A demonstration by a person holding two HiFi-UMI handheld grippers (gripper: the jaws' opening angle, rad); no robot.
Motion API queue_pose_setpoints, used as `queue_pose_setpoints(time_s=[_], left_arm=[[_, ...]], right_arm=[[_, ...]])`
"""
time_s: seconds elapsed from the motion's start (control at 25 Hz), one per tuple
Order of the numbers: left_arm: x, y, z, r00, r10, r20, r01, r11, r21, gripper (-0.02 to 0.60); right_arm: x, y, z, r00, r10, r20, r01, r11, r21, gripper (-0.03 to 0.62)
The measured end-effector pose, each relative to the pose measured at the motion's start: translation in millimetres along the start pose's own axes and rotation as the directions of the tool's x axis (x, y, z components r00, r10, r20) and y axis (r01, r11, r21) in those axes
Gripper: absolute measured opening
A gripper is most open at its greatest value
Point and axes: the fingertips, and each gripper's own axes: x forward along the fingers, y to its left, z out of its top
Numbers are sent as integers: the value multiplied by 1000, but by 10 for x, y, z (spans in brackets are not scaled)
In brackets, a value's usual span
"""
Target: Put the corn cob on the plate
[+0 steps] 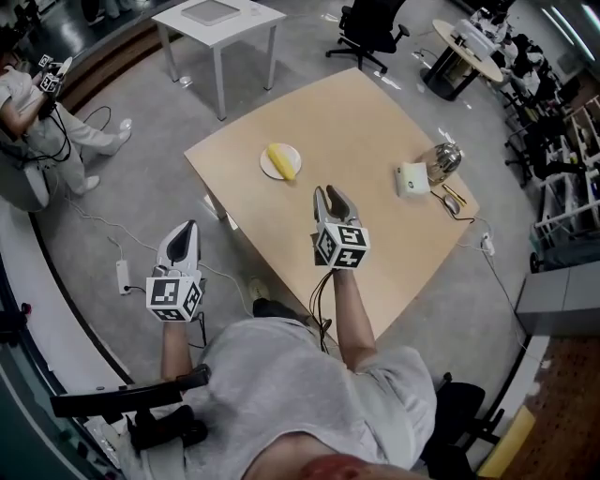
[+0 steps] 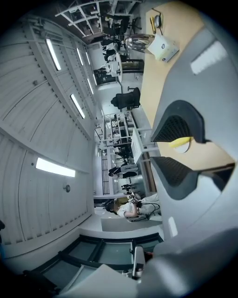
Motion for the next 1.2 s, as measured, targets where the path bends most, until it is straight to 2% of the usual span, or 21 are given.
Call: queue_pose_setpoints(time_s=[0.32, 0.48, 0.56, 0.8, 1.2], left_arm=[[3, -29, -30, 999, -38, 4, 38, 999, 3, 20], [31, -145, -82, 997, -78, -4, 78, 997, 1, 18], [46, -244, -111, 994, -106, -10, 106, 994, 0, 18], [116, -461, -155, 985, -171, -16, 171, 985, 6, 18], [33, -764, -198, 975, -221, -15, 221, 975, 12, 18]], right_arm=[[-442, 106, 37, 998, -35, 45, 37, 999, -34, 84], [-651, 135, -15, 996, -67, 55, 71, 995, -74, 54], [-754, 135, -56, 996, -74, 54, 78, 994, -71, 35], [-1011, 83, -139, 992, -106, 62, 109, 993, -45, 34], [-1535, 76, -265, 988, -130, 84, 132, 991, -27, 17]])
